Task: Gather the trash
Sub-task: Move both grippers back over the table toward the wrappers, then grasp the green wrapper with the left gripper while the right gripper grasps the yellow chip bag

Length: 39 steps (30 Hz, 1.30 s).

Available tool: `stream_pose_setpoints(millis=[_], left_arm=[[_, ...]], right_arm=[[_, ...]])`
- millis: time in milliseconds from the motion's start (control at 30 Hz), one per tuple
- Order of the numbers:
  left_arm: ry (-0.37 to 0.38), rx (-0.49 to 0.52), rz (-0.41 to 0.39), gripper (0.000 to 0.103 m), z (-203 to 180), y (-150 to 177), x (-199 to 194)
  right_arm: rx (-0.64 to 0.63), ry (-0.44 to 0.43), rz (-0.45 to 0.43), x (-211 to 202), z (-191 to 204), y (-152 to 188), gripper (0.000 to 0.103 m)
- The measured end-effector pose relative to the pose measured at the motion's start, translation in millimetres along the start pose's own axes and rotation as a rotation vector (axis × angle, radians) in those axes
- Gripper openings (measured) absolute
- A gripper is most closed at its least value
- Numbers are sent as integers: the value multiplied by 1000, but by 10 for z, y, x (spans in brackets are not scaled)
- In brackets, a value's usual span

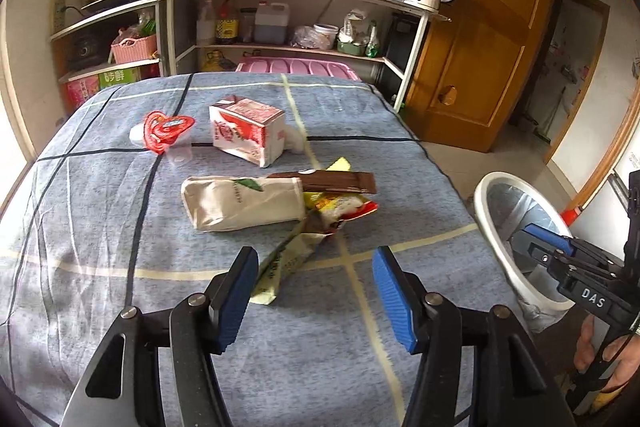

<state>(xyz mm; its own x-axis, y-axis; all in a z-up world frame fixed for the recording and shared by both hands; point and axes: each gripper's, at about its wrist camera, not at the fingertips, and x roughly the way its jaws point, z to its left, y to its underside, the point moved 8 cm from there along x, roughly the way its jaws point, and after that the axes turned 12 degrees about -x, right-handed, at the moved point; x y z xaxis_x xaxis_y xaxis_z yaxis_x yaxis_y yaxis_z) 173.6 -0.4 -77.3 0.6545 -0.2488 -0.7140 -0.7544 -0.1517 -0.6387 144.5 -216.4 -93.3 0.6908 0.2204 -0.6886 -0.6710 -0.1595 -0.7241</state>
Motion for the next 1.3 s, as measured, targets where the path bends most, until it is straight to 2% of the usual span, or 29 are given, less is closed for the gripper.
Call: stream_pose_setpoints(millis=[133,233,300,400,633,700,767,900,967,1033,1300], left_arm=[[-39,17,9,63,159,-2,86],[-21,40,34,65,183,12,194],[-35,33,59,65,221,18,279],[-40,66,55,65,216,12,328],[-8,47,93,65,216,53,473],[2,37,95,60,219,54,497],[1,39,107,49,225,67,522],[2,41,107,35,248,60,521],[10,38,110,24,257,63,518],[12,38,107,21,267,69,506],[14,-8,99,20,403,72,446]], right_arm=[[-20,-12,8,70,120,-43,37],[-28,-15,12,117,178,-68,37],[-33,-17,12,130,207,-89,37],[-34,-23,16,176,239,-119,37],[-45,-44,32,288,353,-163,37],[-52,-46,38,320,386,-170,37],[-58,-50,43,347,413,-182,37],[-66,-63,44,395,482,-223,37],[-68,-71,44,420,516,-243,37],[-66,-87,45,450,565,-255,37],[-85,-131,55,597,764,-329,37]])
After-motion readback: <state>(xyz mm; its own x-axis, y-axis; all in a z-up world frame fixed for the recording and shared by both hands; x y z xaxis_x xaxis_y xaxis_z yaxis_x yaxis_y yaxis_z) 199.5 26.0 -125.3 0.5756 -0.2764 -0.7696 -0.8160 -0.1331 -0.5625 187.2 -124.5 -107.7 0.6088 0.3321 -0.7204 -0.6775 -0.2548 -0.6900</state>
